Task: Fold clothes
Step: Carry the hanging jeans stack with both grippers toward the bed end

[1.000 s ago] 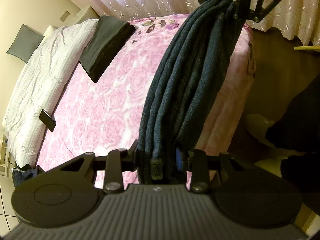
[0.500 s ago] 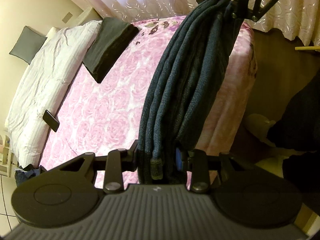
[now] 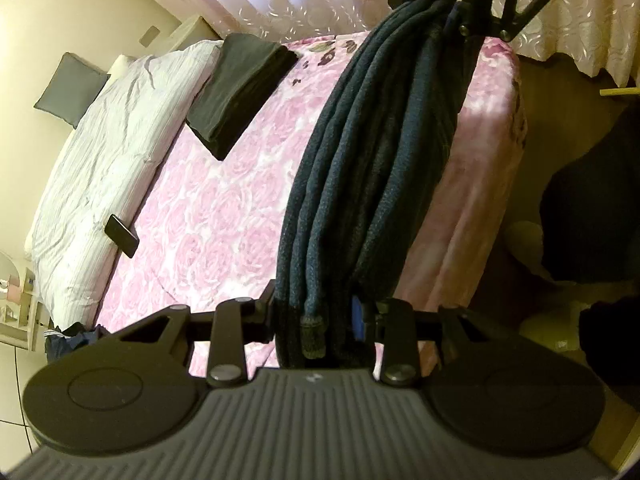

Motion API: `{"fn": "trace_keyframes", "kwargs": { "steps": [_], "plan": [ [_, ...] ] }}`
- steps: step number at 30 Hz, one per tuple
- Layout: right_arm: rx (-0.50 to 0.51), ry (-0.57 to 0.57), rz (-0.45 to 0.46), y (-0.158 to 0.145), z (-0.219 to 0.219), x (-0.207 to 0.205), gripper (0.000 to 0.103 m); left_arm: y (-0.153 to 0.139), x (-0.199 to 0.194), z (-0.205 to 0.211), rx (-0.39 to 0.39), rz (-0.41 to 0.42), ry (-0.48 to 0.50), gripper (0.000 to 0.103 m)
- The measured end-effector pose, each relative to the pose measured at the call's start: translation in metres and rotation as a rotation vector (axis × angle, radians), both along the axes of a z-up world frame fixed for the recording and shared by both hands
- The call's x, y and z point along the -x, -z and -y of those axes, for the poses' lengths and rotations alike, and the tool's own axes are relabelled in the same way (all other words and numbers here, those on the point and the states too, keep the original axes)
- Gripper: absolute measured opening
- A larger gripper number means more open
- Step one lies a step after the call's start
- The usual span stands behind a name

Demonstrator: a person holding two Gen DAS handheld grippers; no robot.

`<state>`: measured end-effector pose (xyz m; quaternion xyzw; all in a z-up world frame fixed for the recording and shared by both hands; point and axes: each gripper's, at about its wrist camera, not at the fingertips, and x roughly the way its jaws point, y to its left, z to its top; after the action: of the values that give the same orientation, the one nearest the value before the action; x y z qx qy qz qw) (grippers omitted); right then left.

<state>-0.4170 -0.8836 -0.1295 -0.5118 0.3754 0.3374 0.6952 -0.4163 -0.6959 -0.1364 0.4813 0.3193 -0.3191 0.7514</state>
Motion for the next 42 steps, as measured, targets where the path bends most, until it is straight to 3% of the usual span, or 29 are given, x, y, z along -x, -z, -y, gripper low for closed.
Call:
{"fn": "trace_keyframes", "kwargs": {
  "steps": [10, 24, 32, 42],
  "plan": [
    [-0.019, -0.013, -0.021, 0.004, 0.005, -0.036, 0.029, 0.000, -0.039, 0.009, -0.018, -0.019, -0.006, 0.031],
    [-0.057, 0.002, -0.004, -0.001, 0.042, -0.158, 0.029, -0.011, -0.162, 0.055, -0.047, -0.002, 0.014, 0.031],
    [-0.027, 0.076, 0.039, -0.015, 0.049, -0.217, 0.029, -0.019, -0.231, 0.067, -0.020, 0.039, 0.128, 0.031],
    [0.062, 0.253, 0.114, -0.031, 0.048, -0.297, 0.029, -0.022, -0.336, 0.081, 0.077, 0.113, 0.305, 0.031]
  ]
}}
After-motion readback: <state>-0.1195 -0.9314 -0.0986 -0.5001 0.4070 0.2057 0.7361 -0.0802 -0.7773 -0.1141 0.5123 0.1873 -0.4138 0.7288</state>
